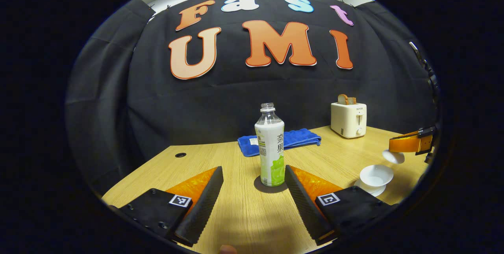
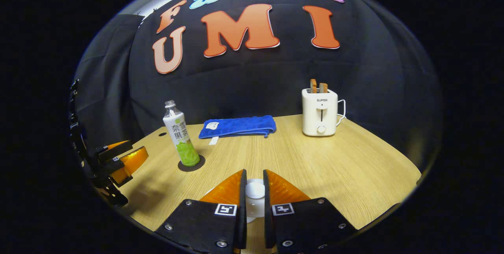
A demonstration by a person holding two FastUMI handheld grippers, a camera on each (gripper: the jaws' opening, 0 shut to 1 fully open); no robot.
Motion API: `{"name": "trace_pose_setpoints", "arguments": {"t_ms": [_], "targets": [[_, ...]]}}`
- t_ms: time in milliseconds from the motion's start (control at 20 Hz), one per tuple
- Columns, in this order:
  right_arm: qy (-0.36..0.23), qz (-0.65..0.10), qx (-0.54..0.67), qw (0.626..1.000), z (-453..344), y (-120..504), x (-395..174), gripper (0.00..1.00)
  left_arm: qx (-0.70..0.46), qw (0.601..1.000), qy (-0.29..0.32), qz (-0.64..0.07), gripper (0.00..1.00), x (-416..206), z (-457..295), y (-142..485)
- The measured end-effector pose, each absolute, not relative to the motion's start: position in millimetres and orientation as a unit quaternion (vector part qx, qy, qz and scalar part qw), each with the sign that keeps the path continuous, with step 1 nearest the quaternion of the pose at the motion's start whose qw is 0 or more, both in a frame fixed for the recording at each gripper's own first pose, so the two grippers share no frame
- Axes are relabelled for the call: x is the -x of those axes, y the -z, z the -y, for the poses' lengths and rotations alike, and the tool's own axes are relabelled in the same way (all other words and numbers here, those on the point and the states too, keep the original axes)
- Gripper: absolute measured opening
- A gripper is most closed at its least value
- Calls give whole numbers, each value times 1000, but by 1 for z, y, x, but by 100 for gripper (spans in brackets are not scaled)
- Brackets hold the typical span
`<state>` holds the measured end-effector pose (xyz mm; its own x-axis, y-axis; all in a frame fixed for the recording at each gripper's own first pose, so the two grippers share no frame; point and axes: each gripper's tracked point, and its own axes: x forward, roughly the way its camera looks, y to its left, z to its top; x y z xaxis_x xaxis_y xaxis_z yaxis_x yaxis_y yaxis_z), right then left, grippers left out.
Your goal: Open the teacup lid with one hand, grasp the water bottle and pour water into the teacup with the other hand; after pouring, place the water bottle on the coaster and then close the teacup lid.
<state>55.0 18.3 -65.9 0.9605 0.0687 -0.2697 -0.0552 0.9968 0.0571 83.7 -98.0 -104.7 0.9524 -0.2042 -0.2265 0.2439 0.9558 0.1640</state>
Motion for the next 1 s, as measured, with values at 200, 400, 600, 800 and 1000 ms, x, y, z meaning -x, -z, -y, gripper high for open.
{"name": "trace_pose_setpoints", "arguments": {"t_ms": [200,400,600,800,1000], "targets": [[-52,-146,3,988,-45,78,-62,18,-87,983,111,-117,100,-81,91,113],[-56,-160,15,985,-53,94,-67,18,-82,983,105,-124,100,-80,84,117],[-56,-163,13,985,-54,99,-68,18,-85,983,104,-126,100,-78,82,119],[-53,-168,15,984,-52,100,-65,24,-87,983,102,-121,100,-76,83,115],[-40,-147,27,988,-43,84,-58,31,-98,985,93,-110,100,-71,80,105]]}}
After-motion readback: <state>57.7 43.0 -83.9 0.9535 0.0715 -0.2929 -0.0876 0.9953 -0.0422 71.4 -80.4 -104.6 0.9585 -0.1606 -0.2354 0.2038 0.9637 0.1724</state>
